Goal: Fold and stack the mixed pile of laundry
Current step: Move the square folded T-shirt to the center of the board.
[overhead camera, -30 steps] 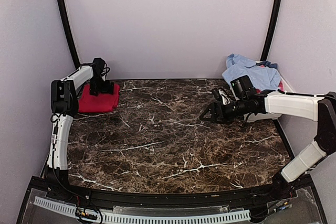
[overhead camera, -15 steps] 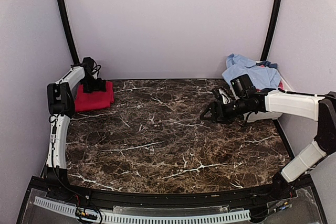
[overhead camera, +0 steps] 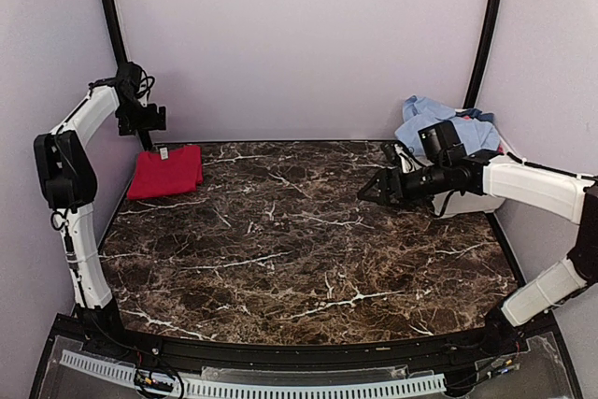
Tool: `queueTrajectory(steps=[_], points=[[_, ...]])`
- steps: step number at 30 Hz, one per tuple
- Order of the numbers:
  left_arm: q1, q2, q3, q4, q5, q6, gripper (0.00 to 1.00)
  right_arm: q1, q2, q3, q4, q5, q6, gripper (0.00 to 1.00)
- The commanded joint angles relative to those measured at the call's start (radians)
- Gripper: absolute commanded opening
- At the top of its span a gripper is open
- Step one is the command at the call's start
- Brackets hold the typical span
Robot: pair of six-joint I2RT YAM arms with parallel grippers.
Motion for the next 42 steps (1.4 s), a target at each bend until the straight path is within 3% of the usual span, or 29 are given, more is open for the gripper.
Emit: queueTrajectory(steps=[1,6,16,24,32,35,40,42], points=[[-0.004,-0.132,-0.322,0.066,0.008,-0.1,0.99,-0.003,-0.039,0.029,-0.001,0.007,-0.009,0.85],[-0.003,-0.163,-0.532,0.163,0.042,-0.158,0.99,-0.003,-0.053,0.015,-0.003,0.012,-0.008,0.85],[0.045,-0.093,-0.641,0.281,0.045,-0.257,0.99,-0.003,-0.04,-0.013,0.029,0.007,0.006,0.85],[0.075,-0.003,-0.583,0.311,0.068,-0.237,0.99,-0.003,-0.008,0.003,0.034,0.0,0.002,0.85],[0.077,0.066,-0.469,0.309,0.083,-0.067,0.99,-0.003,-0.002,0.007,0.031,-0.002,-0.001,0.85],[0.075,0.096,-0.418,0.275,0.025,-0.021,0.99,-0.004,-0.002,0.015,0.026,-0.004,-0.008,0.86],[0.022,-0.011,-0.378,0.245,-0.004,0.013,0.99,-0.003,-0.006,0.079,-0.035,0.049,-0.061,0.86],[-0.064,-0.093,-0.38,0.256,-0.059,0.033,0.99,-0.005,0.001,0.143,-0.093,0.107,-0.107,0.87]])
